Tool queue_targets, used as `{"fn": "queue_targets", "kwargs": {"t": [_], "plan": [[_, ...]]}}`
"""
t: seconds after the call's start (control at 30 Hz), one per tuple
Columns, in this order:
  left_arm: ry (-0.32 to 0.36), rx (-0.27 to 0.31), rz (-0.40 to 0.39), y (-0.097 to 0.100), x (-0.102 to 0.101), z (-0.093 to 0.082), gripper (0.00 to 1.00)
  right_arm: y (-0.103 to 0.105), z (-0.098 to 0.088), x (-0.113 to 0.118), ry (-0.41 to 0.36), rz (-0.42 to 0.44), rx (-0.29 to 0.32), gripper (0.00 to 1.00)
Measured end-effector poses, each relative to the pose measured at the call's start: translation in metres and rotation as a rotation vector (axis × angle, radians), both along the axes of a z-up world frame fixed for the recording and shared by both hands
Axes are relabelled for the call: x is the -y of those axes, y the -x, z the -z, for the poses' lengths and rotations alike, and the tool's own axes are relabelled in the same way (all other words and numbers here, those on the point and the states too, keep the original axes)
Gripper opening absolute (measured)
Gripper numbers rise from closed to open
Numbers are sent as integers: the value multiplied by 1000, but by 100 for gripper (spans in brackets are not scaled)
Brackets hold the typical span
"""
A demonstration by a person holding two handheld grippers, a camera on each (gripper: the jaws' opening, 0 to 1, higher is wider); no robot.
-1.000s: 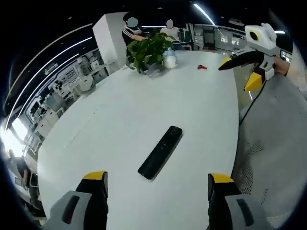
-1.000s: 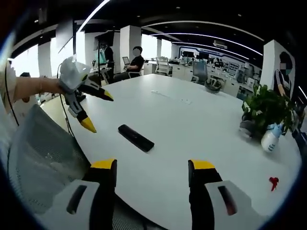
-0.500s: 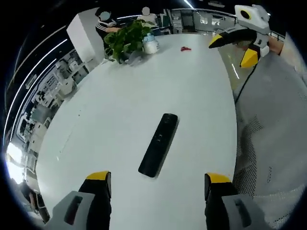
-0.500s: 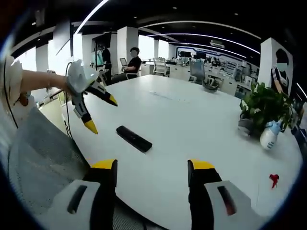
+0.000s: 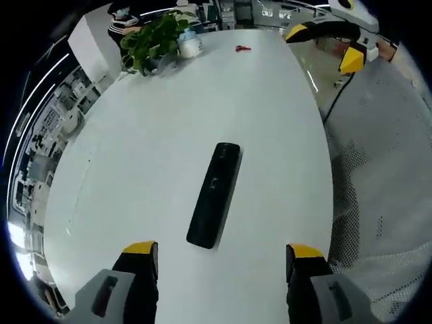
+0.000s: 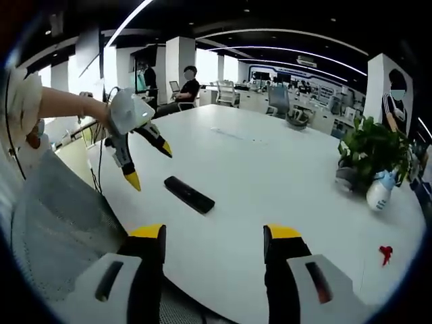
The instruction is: Press the specified remote control buttons in sequence, fully releasing each button before pressing the next.
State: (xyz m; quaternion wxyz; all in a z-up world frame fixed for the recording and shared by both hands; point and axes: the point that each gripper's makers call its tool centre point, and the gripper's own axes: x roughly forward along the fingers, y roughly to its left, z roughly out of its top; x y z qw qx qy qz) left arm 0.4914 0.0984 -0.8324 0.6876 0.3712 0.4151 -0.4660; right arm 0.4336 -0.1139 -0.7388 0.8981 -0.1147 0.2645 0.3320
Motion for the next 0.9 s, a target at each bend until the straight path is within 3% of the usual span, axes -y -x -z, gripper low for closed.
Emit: {"fn": "queue_targets", "kwargs": {"t": [0.4,0.9], "plan": [[-57,-65,60,0,3,19,77,-1,0,1,-1,3,0,60],[-64,-152,79,-10,10,25,73,1,1,-2,8,-14,1,59]]}}
